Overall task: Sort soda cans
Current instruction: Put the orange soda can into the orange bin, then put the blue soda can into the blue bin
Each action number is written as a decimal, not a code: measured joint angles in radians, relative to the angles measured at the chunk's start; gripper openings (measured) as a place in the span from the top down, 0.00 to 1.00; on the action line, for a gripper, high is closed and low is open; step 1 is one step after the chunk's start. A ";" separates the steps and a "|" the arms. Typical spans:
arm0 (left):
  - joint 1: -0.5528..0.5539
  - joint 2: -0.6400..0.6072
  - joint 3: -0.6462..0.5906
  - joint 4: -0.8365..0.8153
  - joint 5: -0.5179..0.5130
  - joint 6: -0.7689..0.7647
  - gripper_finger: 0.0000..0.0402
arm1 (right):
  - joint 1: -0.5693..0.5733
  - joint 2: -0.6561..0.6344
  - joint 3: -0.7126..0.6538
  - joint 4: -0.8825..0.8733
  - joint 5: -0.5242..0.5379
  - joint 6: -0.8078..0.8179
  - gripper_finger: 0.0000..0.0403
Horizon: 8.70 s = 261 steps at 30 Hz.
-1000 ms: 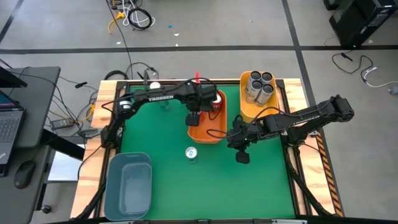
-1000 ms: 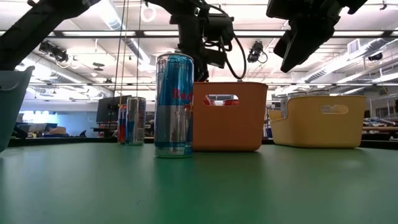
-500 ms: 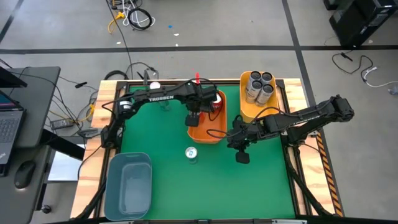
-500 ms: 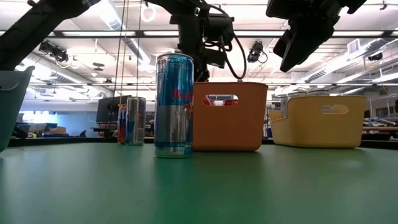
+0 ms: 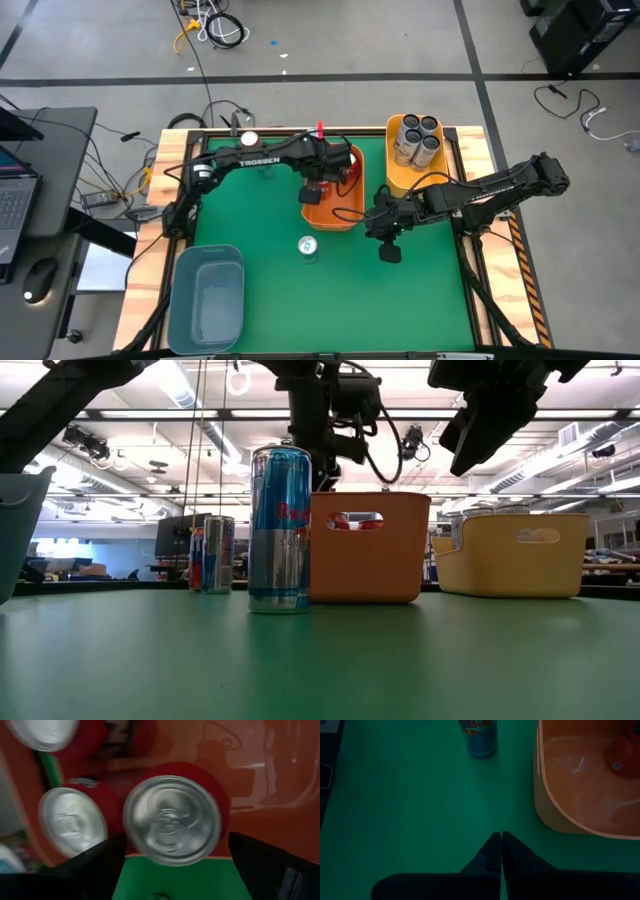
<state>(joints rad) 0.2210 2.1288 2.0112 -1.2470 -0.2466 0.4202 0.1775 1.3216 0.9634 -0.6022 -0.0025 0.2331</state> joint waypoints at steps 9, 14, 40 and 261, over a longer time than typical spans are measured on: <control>0.032 -0.005 0.189 -0.125 -0.004 0.023 0.40 | 0.000 0.000 0.000 -0.006 0.000 0.000 0.99; 0.093 -0.028 0.284 -0.198 0.060 0.020 0.62 | 0.000 0.000 0.000 -0.007 0.000 -0.001 1.00; 0.485 -0.689 -0.450 0.045 0.185 -0.222 1.00 | -0.004 0.001 0.000 0.183 0.006 -0.164 0.99; 0.434 -0.435 -0.549 0.032 0.079 -0.217 0.33 | -0.100 -0.013 -0.076 0.481 0.102 -0.158 0.85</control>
<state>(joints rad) 0.6547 1.6939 1.4621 -1.2146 -0.1676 0.2036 0.0772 1.3090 0.8871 -0.1211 0.0994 0.0753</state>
